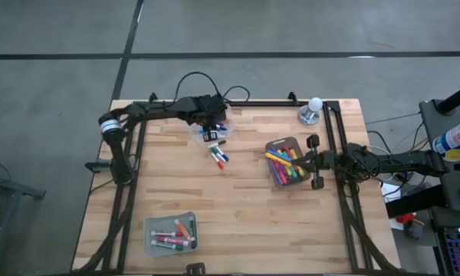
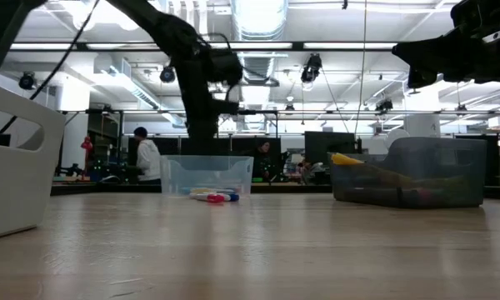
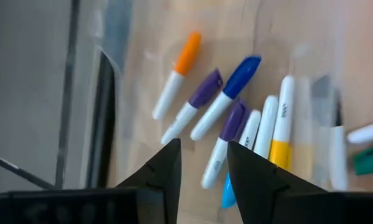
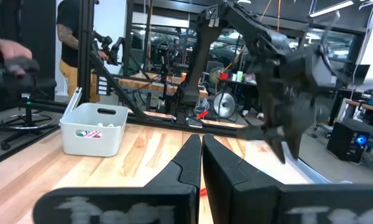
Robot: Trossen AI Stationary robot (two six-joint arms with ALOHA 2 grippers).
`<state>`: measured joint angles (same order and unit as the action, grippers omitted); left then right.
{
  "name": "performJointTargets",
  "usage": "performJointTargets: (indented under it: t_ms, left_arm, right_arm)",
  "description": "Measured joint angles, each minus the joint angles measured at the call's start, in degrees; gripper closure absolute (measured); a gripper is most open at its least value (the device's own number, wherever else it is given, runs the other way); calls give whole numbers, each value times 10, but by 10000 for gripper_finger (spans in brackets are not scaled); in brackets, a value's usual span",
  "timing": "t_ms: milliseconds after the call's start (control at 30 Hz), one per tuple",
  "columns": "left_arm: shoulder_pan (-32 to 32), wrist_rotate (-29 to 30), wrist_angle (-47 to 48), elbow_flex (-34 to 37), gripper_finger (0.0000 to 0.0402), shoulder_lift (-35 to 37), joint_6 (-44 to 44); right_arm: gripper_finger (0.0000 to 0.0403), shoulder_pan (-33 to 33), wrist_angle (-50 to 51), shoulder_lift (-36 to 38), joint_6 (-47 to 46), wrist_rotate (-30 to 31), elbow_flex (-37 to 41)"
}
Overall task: Pick & Place Markers
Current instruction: Put the white and red highlighter pen into the transparent bin
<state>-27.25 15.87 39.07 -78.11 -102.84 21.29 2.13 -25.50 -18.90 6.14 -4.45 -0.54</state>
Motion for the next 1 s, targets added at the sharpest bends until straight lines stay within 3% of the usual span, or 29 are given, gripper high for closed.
performJointTargets:
  t_ms: [100,267,400,500,733,1000]
  left_arm:
    - [5,-5,0,0,279,41,8]
    - [23,-74,25,3,279,109,-5]
    - [65,-123,55,29,279,156,-19]
    - [105,-127,51,61,279,175,-11]
    - [177,-96,-7,133,279,164,16]
    - [183,-92,-51,152,279,100,25]
  right_arm:
    - [394,0,0,0,0,0,0]
    - [394,0,0,0,0,0,0]
    - [394,0,0,0,0,0,0]
    - [394,0,0,0,-1,0,0]
    - [394,0,0,0,0,0,0]
    - [394,0,0,0,0,0,0]
